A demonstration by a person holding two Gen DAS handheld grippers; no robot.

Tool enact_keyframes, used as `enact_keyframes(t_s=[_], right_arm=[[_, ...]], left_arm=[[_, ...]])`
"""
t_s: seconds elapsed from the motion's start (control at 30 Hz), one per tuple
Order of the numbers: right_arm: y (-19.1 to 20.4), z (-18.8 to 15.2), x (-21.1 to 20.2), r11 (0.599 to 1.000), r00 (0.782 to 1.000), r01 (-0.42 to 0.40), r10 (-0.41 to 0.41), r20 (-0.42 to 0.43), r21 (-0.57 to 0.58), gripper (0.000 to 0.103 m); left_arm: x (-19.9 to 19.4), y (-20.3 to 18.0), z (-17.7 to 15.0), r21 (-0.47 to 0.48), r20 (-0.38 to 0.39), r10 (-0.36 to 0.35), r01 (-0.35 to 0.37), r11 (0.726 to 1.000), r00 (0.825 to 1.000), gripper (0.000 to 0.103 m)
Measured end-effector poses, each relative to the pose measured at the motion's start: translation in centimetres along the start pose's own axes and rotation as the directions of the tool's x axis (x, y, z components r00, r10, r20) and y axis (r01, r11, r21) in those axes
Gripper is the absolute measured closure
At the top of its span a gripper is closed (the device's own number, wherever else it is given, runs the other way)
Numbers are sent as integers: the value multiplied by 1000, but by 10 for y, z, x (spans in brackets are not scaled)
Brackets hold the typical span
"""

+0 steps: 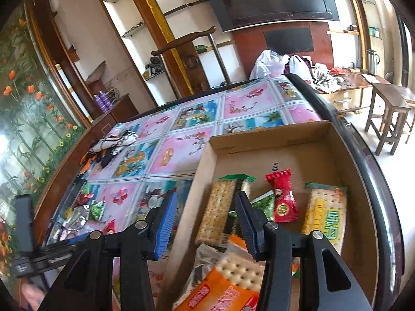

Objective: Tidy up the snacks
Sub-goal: 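Grasp the red wrapped snack with the left gripper while the right grasps the yellow bag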

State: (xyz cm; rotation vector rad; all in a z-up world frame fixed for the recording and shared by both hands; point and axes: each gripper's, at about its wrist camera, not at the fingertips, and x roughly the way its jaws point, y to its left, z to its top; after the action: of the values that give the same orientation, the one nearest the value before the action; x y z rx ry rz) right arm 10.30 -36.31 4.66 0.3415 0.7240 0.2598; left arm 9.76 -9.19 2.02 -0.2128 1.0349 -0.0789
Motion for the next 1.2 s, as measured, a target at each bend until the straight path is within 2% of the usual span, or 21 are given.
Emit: enact_keyframes(t_s=[0.1, 0.2, 0.23, 0.3, 0.33, 0.4, 0.47, 0.5, 0.57, 0.7, 0.87, 0.93, 1.03, 1.2], right_arm=[[8, 0, -4, 999, 999, -39, 39, 9, -15, 53], [19, -2, -8, 996, 996, -84, 84, 5, -41, 51], [23, -3, -8, 994, 995, -100, 100, -2, -52, 49], [35, -6, -6, 983, 986, -164, 161, -38, -88, 47], [39, -9, -5, 977, 981, -190, 185, -56, -95, 47], [55, -16, 0, 958, 963, -256, 241, -124, -129, 45], [68, -23, 4, 952, 959, -263, 241, -147, -158, 45], [76, -29, 9, 945, 950, -283, 253, -184, -164, 45], [86, -37, 14, 939, 941, -296, 256, -219, -174, 45], [99, -47, 18, 939, 943, -285, 238, -232, -193, 45], [98, -58, 16, 958, 932, -282, 258, -256, -61, 45], [104, -70, 14, 967, 931, -251, 232, -281, -35, 45], [108, -85, 16, 983, 930, -186, 174, -324, -6, 45], [111, -92, 24, 997, 928, -78, 75, -364, 8, 45]], left_arm=[[10, -5, -1, 22, -7, 47, -47, 999, 999, 51], [14, -7, 3, 46, 28, 104, -105, 993, 994, 54], [16, -6, 4, 50, 31, 109, -110, 993, 994, 58], [18, -5, 6, 72, 55, 149, -153, 986, 987, 75], [18, -5, 6, 85, 64, 172, -178, 980, 983, 79], [16, -2, 5, 99, 68, 170, -176, 979, 983, 83], [14, 4, 6, 97, 62, 165, -170, 981, 984, 83], [13, 7, 6, 91, 57, 155, -160, 983, 986, 83], [8, 17, 9, 67, 38, 100, -103, 992, 994, 83], [-10, 27, 13, 49, 83, 69, -74, 996, 994, 83], [-23, 42, 20, 8, 113, 50, -51, 999, 992, 83], [-26, 45, 21, 2, 119, 35, -36, 999, 992, 83], [-32, 42, 21, 17, 145, 49, -52, 998, 988, 83], [-40, 42, 21, 23, 163, 30, -34, 999, 986, 83]])
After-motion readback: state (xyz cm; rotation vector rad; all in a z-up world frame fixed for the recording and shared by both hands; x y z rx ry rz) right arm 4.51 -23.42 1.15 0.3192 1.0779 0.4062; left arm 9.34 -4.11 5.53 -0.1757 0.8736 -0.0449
